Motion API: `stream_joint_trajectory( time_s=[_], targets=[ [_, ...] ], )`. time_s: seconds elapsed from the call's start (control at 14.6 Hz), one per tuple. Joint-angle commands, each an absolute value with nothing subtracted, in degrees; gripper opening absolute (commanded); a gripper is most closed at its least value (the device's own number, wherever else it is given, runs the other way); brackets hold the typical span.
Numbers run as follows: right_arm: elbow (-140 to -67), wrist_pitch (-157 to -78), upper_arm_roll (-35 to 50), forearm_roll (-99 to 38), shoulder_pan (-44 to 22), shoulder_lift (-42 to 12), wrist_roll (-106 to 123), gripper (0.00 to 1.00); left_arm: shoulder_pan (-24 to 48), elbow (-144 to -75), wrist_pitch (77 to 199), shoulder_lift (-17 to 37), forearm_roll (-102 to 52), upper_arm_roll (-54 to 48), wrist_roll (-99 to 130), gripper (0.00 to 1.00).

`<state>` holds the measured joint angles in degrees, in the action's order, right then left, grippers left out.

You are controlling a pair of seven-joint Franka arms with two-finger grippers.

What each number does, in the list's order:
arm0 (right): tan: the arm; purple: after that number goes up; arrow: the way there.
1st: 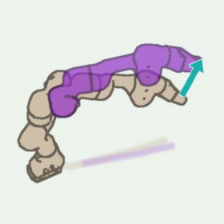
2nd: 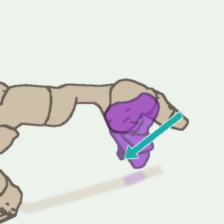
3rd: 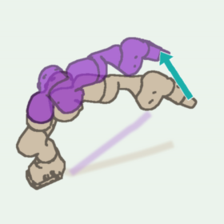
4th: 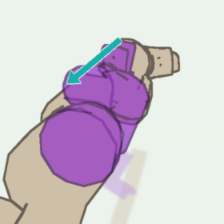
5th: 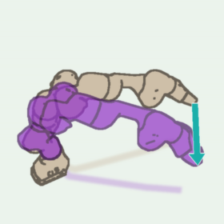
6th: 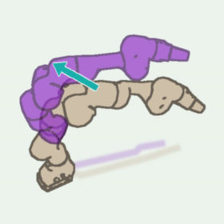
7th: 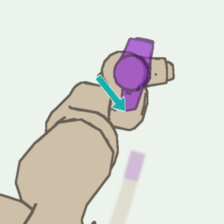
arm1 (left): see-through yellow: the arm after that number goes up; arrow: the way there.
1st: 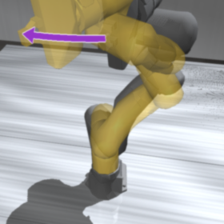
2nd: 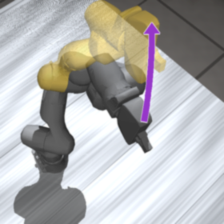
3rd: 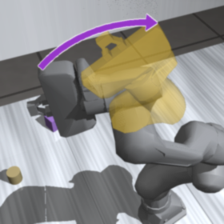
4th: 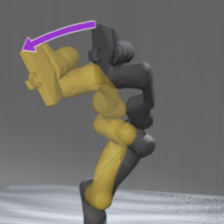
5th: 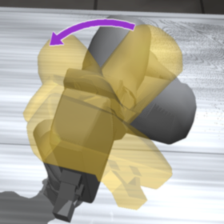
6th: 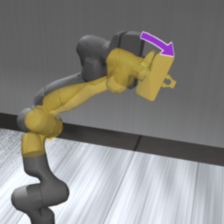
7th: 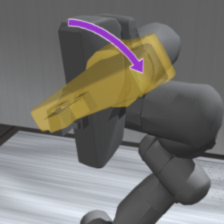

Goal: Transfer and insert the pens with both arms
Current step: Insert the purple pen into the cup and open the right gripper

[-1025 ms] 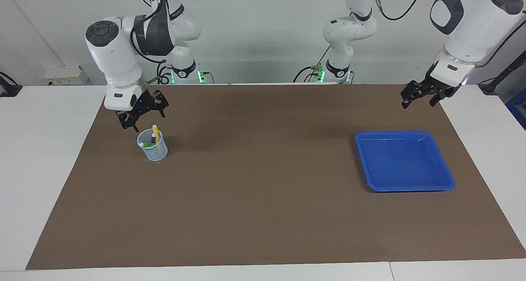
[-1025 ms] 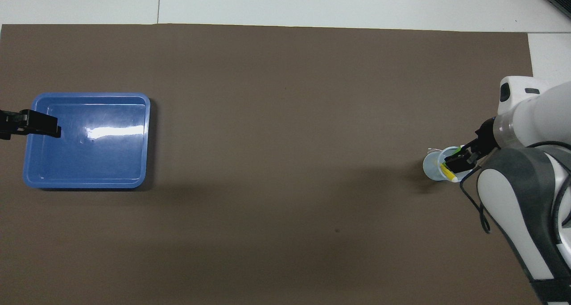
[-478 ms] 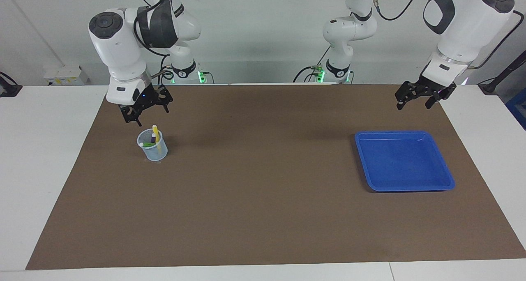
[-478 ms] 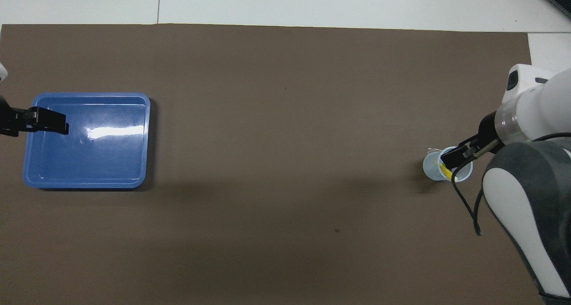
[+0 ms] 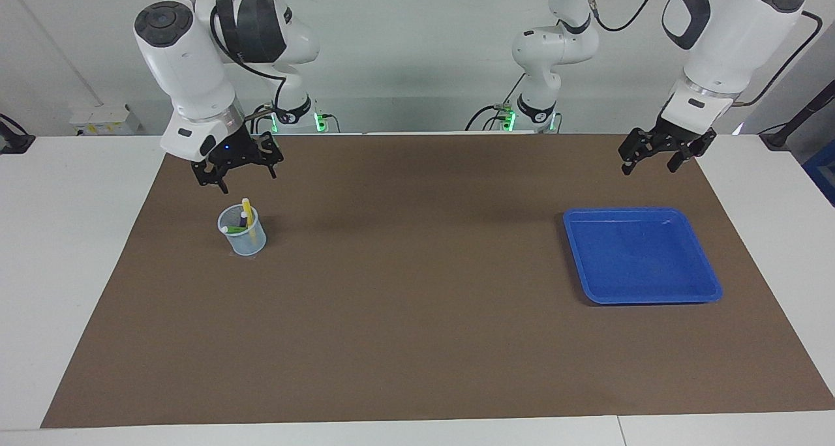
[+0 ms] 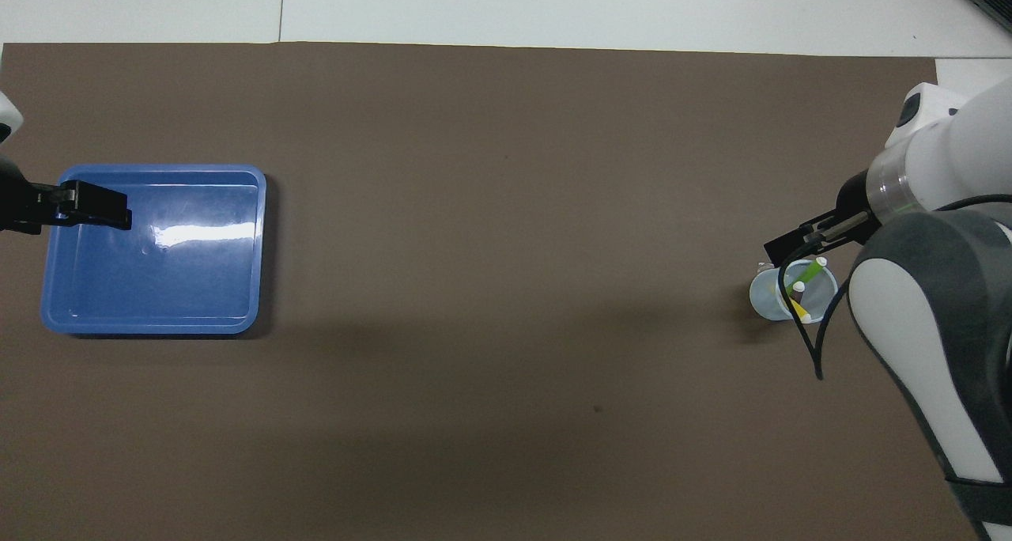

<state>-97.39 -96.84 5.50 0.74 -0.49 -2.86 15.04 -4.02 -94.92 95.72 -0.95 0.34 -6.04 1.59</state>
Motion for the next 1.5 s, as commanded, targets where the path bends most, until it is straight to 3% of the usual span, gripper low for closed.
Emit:
stream_joint_trajectory(
  time_s=[0.0, 0.27, 1.44],
  targets=[
    [-96.0, -94.7, 5.4, -0.3, -0.6, -3.7, 13.9, 1.00, -2.8, -94.2, 94.1, -1.7, 0.8, -4.8, 2.3, 1.00],
    [-97.9, -95.2, 5.1, -0.3, -0.6, -1.8, 13.9, 1.00, 1.0, -94.2, 94.0, -1.8, 0.9, -0.8, 2.2, 1.00],
    [-97.3, -96.6, 4.1, -0.3, -1.0, -1.0, 5.0, 1.00, 0.0, -94.9, 94.3, -2.5, 0.7, -2.4, 2.4, 1.00]
  ],
)
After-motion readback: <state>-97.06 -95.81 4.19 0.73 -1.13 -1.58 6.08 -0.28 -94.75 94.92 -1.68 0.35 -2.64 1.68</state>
